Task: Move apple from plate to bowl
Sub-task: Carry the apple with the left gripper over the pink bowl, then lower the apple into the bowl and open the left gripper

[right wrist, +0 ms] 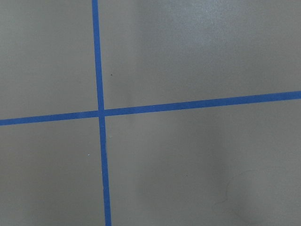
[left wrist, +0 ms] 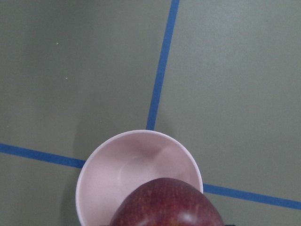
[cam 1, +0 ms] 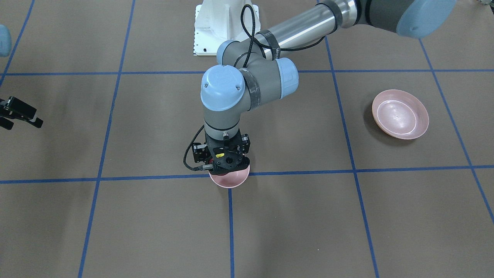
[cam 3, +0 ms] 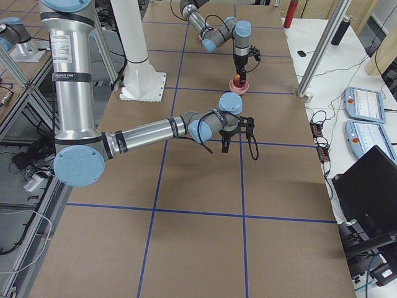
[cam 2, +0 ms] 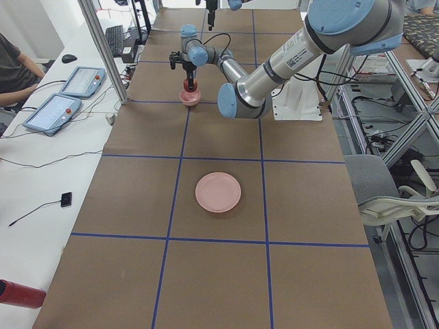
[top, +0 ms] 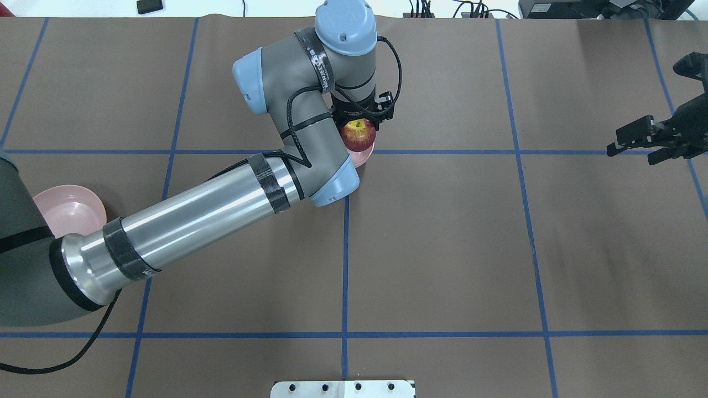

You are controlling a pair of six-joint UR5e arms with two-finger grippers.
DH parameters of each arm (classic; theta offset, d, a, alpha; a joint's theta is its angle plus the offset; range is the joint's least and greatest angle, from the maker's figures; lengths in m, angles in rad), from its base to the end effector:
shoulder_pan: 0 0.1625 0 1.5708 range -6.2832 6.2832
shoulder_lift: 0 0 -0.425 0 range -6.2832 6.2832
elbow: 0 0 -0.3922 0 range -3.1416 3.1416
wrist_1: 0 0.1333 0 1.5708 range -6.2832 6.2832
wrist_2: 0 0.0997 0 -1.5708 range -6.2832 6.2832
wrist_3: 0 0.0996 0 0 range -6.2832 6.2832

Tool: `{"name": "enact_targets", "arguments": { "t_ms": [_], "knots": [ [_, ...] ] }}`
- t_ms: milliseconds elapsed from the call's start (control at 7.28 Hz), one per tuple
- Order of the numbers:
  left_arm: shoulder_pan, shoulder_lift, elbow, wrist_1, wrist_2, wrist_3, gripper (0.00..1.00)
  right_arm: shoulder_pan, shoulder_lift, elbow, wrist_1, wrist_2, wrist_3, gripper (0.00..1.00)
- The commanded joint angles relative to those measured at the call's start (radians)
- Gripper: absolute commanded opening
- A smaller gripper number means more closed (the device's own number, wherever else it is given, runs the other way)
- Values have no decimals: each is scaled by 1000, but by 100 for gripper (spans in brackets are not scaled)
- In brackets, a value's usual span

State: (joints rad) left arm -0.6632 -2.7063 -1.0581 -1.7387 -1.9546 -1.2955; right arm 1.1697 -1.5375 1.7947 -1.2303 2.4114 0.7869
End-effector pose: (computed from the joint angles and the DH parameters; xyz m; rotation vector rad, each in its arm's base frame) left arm 0.6026 -0.5926 0.1070 0.0289 0.8616 -0.2119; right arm -0.1460 -0.4956 0.4863 0.0094 -0.9872 0.1029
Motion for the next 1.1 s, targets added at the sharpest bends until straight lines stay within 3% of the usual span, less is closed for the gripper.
{"name": "enact_targets", "arguments": {
  "t_ms": [0, 550, 687, 962],
  "knots": [
    [2, 3, 26, -8, 8, 33, 0, -5, 0, 0, -2, 0, 0, 100],
    [4, 16, 32, -16, 20, 33, 0, -7, -1, -9, -2, -3, 0, 100],
    [4, 22, 35, -18, 22, 33, 9, -7, -1, -9, -2, -3, 0, 100],
    [10, 20, 35, -19, 22, 31, 75, -8, -1, -11, -2, -3, 0, 100]
  ]
}}
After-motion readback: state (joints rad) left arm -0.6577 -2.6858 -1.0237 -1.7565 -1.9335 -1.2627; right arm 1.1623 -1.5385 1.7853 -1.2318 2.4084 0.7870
